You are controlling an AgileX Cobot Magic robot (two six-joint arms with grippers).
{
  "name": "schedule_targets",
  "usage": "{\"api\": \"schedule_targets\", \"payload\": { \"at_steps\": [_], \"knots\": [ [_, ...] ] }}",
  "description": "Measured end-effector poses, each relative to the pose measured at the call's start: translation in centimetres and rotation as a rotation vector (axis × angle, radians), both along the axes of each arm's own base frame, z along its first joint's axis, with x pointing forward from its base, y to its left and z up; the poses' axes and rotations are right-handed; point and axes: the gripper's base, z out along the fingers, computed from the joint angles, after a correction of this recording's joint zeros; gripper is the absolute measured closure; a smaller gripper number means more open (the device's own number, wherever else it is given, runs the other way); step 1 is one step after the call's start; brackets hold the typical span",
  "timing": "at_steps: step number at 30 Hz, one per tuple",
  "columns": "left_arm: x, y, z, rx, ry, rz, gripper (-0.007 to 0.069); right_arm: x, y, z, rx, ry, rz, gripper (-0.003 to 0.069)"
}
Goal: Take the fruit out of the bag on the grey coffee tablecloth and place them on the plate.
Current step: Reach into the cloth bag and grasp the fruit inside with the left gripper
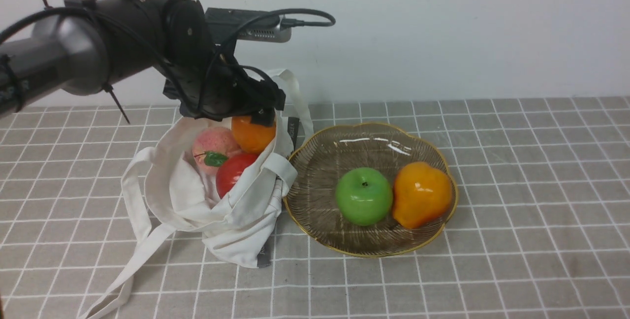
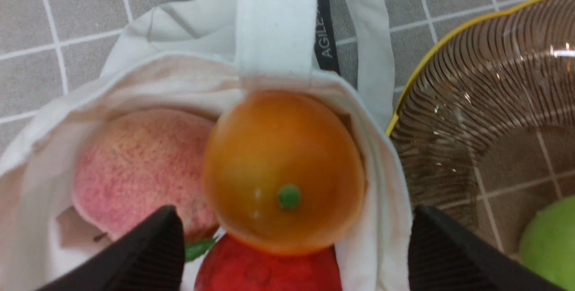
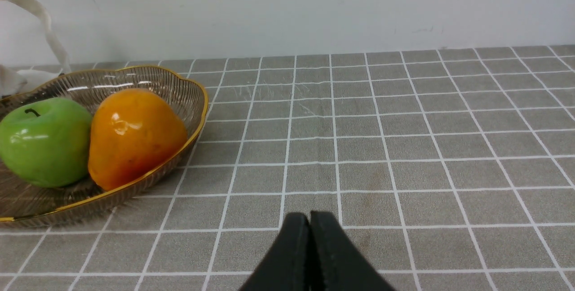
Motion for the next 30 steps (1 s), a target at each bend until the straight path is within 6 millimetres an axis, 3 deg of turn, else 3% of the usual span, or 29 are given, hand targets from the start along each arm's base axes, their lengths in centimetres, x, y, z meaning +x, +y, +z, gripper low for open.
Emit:
{"api": "schedule_targets", "payload": {
  "at_steps": [8,16,19,24,30],
  "knots": [
    [0.9,-0.3,-1.1,-0.012,-0.031,0.001,0.003,0.0,0.0,0.0,0.0,0.0,0.0,0.0674],
    [1.3,-0.5,-2.5,-0.003,-0.005,0.001,0.0171,0.0,0.0,0.0,0.0,0.0,0.0,0.0674],
    [1.2,-0.4,-2.5,-0.001,-0.001,0.001,0.0171,0.0,0.0,0.0,0.0,0.0,0.0,0.0674],
    [0.7,0.0,-1.3,0.033,-0.012,-0.011,0.0171,0.0,0.0,0.0,0.0,0.0,0.0,0.0674],
    [-0.7,0.9,3.2,0.087,-0.053,-0.02,0.0171,0.0,0.0,0.0,0.0,0.0,0.0,0.0674]
  ]
}}
